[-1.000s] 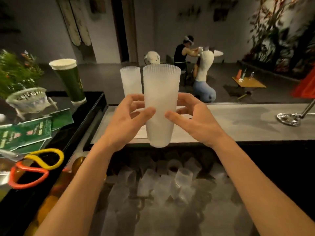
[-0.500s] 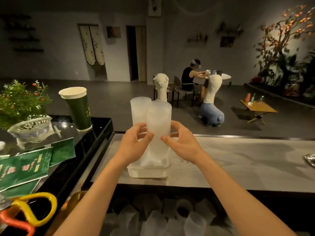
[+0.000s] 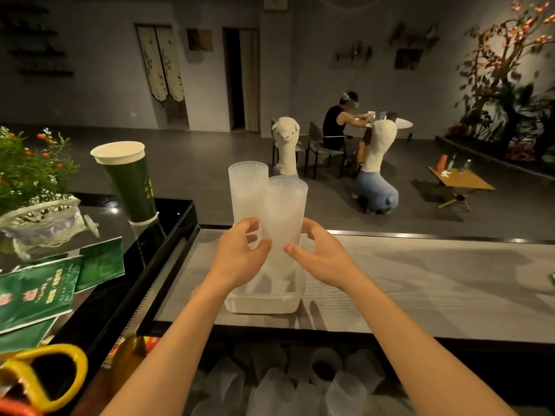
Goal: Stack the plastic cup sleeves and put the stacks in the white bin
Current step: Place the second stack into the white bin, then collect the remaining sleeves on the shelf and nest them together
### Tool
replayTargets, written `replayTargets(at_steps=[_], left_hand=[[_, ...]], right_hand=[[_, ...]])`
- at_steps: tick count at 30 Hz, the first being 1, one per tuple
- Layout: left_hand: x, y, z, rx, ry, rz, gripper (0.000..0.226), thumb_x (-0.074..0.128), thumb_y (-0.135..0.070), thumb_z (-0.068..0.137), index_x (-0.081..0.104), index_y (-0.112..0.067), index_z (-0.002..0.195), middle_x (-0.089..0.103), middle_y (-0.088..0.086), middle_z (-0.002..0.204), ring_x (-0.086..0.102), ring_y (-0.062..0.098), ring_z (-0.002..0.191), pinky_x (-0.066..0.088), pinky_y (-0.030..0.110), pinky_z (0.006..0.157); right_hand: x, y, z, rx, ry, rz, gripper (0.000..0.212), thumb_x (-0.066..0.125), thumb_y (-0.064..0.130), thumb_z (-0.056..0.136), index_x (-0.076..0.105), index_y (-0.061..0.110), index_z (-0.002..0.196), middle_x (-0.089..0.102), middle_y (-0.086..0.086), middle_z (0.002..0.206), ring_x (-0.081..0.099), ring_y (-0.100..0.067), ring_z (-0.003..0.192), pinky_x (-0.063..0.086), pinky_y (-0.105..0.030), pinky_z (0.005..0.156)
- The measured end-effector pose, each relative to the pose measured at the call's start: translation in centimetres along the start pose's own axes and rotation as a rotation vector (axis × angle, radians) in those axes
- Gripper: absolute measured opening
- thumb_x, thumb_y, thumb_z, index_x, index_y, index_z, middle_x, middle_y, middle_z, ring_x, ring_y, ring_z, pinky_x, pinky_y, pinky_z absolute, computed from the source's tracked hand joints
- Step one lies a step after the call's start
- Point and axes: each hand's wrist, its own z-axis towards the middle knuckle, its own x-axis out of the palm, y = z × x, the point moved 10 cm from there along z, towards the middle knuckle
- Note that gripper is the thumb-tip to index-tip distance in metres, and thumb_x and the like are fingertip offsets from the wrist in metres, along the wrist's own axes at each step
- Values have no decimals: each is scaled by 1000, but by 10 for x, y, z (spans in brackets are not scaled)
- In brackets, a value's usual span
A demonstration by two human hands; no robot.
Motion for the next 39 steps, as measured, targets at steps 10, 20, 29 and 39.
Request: replayTargets(at_steps=[10, 20, 29, 39], left_hand=[[-17, -35, -93, -52, 123, -275, 8, 67, -14, 92, 71, -17, 98, 68, -2, 82, 61, 8, 70, 48, 19, 66], [27, 133, -206, -410, 534, 12, 11, 73, -18, 90, 72, -9, 97, 71, 9, 84, 66, 12, 74, 48, 17, 60], [4, 252, -238, -431, 248, 128, 43, 76, -31, 77, 60, -32, 117, 68, -6, 120, 65, 15, 112, 54, 40, 98], [25, 286, -263, -548, 354, 149, 52, 76, -9, 77, 46, -16, 119, 58, 1, 111, 61, 21, 110, 50, 31, 86]], right_hand=[[-25, 9, -86, -37, -219, 108, 6, 67, 10, 93, 67, 16, 95, 67, 3, 88, 63, -8, 75, 51, -21, 67], [127, -67, -181, 236, 422, 111, 5, 67, 10, 91, 71, 7, 94, 69, 0, 73, 68, -8, 68, 46, -17, 55], [281, -149, -206, 541, 443, 87, 29, 64, 8, 89, 56, 19, 115, 55, -7, 110, 56, -26, 105, 49, -41, 100], [319, -170, -227, 671, 370, 203, 57, 71, 7, 82, 45, 17, 132, 62, 4, 113, 61, -15, 109, 49, -17, 78]])
